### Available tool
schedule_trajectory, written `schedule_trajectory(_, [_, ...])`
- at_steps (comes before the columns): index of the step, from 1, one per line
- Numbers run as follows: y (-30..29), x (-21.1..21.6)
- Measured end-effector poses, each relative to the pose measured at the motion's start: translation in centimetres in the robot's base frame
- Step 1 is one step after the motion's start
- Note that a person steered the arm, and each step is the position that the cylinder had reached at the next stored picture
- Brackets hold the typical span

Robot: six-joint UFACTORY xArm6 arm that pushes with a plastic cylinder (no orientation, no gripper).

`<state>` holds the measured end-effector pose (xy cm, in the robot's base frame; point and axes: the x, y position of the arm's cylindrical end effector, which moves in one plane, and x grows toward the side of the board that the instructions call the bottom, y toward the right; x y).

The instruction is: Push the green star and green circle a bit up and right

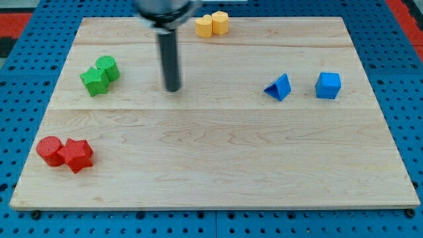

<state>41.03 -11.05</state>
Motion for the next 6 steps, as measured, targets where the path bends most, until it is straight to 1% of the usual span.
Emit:
schedule_trajectory(1, [-9.9,2.1])
schedule_trajectory(2, [-12.3,-1.9])
schedule_trajectory(3, [-13.8,-4.2])
schedule_trajectory(4, [-16.9,-5.5])
schedule_trajectory(5, [-16.2,-6.1])
schedule_trajectory(6, [-12.6,-7.4])
